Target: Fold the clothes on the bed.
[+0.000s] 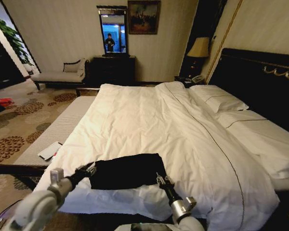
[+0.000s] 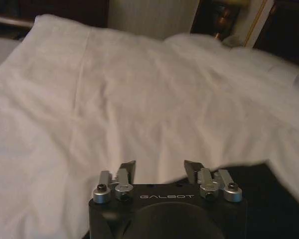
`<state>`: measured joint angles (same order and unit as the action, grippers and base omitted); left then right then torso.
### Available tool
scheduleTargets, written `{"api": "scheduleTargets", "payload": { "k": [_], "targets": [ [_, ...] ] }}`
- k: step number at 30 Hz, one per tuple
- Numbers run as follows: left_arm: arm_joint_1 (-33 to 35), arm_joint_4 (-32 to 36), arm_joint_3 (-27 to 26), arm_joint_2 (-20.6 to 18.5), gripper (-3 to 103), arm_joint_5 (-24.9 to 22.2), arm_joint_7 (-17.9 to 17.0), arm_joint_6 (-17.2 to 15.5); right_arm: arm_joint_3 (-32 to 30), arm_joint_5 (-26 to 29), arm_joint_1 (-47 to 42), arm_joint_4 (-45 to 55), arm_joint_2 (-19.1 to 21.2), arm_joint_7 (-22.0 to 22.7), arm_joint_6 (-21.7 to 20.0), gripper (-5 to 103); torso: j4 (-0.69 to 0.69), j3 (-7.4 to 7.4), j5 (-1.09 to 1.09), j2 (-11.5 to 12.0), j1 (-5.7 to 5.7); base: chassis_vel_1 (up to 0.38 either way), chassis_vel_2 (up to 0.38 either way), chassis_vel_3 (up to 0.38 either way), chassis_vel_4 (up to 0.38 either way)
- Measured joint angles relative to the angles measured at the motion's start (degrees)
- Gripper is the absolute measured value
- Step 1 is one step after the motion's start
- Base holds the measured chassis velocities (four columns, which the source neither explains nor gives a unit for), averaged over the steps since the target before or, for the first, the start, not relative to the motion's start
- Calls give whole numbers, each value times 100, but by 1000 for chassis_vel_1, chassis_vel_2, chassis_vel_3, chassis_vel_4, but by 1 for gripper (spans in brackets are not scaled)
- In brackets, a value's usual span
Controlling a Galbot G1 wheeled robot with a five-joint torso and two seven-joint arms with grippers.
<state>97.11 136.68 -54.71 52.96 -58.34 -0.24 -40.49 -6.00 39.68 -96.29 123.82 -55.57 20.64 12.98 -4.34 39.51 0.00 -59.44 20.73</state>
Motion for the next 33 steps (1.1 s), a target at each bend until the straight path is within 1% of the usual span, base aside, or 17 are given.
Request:
{"api": "scheduleTargets", "payload": {
  "k": [1, 2, 3, 5, 6, 7, 8, 9, 10, 11, 12, 14, 15, 16, 18, 24, 33],
  "targets": [
    [0, 0, 0, 0, 58, 0, 0, 0, 0, 0, 0, 0, 0, 0, 0, 51, 0, 0, 0, 0, 0, 0, 0, 0, 0],
    [-137, 121, -198, -19, 64, -387, -167, -112, -37, 66, -21, 115, 25, 153, -91, 57, 1, 0, 0, 0, 0, 0, 0, 0, 0],
    [-357, 254, -462, -31, 69, -971, -428, -169, -84, 225, 15, 203, 32, 349, -206, 63, -2, 0, 0, -1, 0, 0, 0, 0, 0],
    [-718, 408, -770, -15, 80, -1822, -968, -188, -177, 736, 247, 221, -1, 740, -434, 73, 0, -1, 0, 0, -1, 0, 0, 0, 0],
    [-718, 408, -770, -15, 80, -1822, -968, -188, -177, 736, 247, 221, -1, 740, -434, 73, 0, -1, 0, 0, -1, 0, 0, 0, 0],
    [-847, 457, -857, 10, 80, -2088, -1161, -160, -214, 989, 366, 182, -22, 851, -488, 73, 0, -1, 0, -1, 0, 0, 0, 0, 0],
    [-1019, 535, -976, 66, 90, -2431, -1416, -78, -273, 1415, 581, 33, -51, 965, -545, 84, 2, 0, 0, 0, 0, 0, 0, 0, 0],
    [-1105, 599, -1063, 123, 90, -2615, -1518, 14, -294, 1678, 713, -79, -63, 997, -577, 89, 2, 0, 0, 0, 1, 0, 0, 0, 0],
    [-1105, 599, -1063, 123, 90, -2615, -1518, 14, -294, 1678, 713, -79, -63, 997, -577, 89, 2, 0, 0, 0, 1, 0, 0, 0, 0],
    [-1135, 642, -1120, 167, 95, -2712, -1549, 66, -298, 1869, 803, -169, -73, 1007, -606, 89, 2, 1, 0, 0, 1, 0, 0, 0, 0],
    [-1150, 672, -1177, 217, 98, -2801, -1559, 108, -296, 1998, 864, -233, -83, 1009, -636, 94, 1, 0, 1, 0, 1, 0, 0, 0, 0],
    [-1119, 702, -1281, 357, 100, -2953, -1602, 166, -245, 2332, 1058, -428, -157, 1009, -707, 100, 2, 0, 1, 0, 1, 0, 0, 0, 0],
    [-1082, 702, -1299, 414, 100, -2960, -1621, 174, -210, 2477, 1136, -525, -207, 1009, -741, 100, 2, 0, 0, 0, 0, 0, 0, 0, 0],
    [-1082, 702, -1299, 414, 100, -2960, -1621, 174, -210, 2477, 1136, -525, -207, 1009, -741, 100, 2, 0, 0, 0, 0, 0, 0, 0, 0],
    [-992, 700, -1301, 534, 100, -2936, -1659, 177, -119, 2743, 1311, -824, -353, 1006, -813, 100, 3, 0, -1, 0, 0, 0, 0, 0, 0],
    [-905, 683, -1286, 620, 100, -2798, -1741, 170, 26, 2882, 1402, -1157, -520, 864, -864, 100, -1, 0, -1, 0, 0, 0, 0, 0, 0],
    [-821, 669, -1264, 704, 100, -2632, -1793, 132, 75, 2788, 1393, -1272, -568, 693, -857, 100, 1, 0, -1, 0, 0, 0, 0, 0, 0]
  ]
}}
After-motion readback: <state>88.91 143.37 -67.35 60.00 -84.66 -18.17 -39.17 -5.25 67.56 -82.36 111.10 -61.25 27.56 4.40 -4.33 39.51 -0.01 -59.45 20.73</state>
